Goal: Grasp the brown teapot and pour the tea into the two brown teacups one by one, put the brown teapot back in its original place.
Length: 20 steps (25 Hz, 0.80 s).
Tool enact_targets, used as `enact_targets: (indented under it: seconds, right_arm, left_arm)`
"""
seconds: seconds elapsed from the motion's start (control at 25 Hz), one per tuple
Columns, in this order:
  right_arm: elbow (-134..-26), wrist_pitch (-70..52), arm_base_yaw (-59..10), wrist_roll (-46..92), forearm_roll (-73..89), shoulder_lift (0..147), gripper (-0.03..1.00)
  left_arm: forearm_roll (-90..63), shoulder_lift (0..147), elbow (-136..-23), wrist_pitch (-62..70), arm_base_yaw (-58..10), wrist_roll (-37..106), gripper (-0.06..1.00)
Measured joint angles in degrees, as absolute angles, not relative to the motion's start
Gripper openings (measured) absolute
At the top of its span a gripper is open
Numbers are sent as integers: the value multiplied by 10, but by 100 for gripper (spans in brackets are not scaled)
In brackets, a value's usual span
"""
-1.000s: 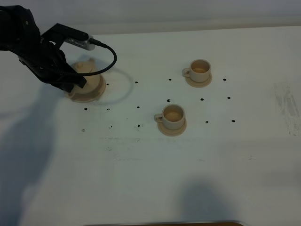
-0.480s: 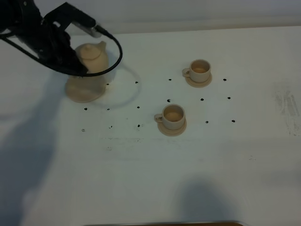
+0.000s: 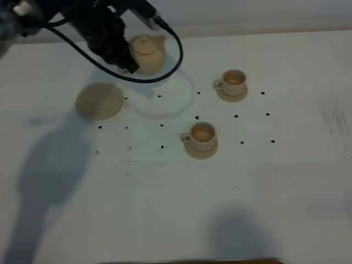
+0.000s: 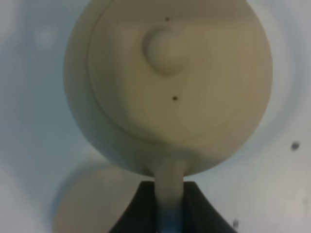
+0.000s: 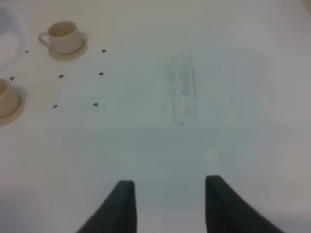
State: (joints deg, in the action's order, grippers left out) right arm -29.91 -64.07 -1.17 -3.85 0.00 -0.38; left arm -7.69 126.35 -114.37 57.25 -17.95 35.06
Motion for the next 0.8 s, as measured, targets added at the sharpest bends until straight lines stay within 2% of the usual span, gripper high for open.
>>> enact_targets:
  seconds: [0.4,0.8]
  right_arm:
    - [-299,-641,-12,-38,0,-4,35]
    - [-299,-641,-12,-38,0,-4,35]
  left_arm:
    - [-98,1341,-1258,588,-225,415,8]
    - [-102,1376,-1285,574,-240,508,8]
